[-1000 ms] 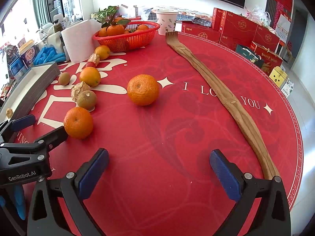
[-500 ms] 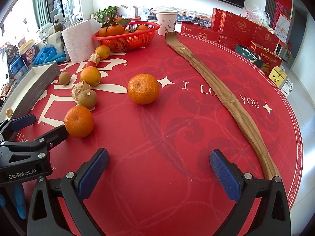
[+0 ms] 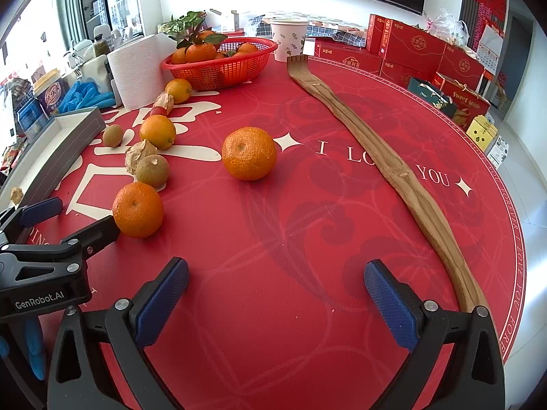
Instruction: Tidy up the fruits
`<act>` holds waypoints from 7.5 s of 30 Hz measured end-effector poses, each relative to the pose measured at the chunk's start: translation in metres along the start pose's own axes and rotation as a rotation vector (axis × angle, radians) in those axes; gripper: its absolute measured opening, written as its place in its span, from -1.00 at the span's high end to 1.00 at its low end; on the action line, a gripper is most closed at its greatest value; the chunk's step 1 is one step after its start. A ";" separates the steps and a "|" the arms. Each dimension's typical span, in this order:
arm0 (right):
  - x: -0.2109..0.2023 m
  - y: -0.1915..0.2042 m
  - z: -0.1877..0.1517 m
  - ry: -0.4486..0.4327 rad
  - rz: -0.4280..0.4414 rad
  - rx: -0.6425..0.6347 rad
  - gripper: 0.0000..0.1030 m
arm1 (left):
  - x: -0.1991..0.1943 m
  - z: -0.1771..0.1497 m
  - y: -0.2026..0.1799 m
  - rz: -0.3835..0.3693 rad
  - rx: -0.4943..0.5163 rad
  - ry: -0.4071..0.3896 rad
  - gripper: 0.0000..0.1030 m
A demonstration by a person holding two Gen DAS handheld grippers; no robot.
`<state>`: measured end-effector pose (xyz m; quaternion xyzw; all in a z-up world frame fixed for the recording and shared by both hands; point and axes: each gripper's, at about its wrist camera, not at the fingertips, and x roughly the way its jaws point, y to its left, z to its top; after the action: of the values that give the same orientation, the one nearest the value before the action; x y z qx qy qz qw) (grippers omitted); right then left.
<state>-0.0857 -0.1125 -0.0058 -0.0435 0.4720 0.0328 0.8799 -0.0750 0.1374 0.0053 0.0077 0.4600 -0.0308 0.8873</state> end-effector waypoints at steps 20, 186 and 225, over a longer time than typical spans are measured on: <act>0.000 0.000 0.000 0.000 -0.001 0.000 -1.00 | -0.001 0.000 0.001 0.000 0.000 0.000 -1.00; 0.002 0.031 0.040 0.025 0.174 0.059 -1.00 | -0.048 -0.014 0.043 -0.063 -0.023 -0.127 -0.64; 0.015 0.010 0.027 0.009 -0.005 0.007 -1.00 | -0.001 0.000 0.010 -0.002 0.006 0.000 -1.00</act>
<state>-0.0562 -0.0991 -0.0042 -0.0417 0.4759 0.0288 0.8780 -0.0745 0.1474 0.0060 0.0099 0.4597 -0.0330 0.8874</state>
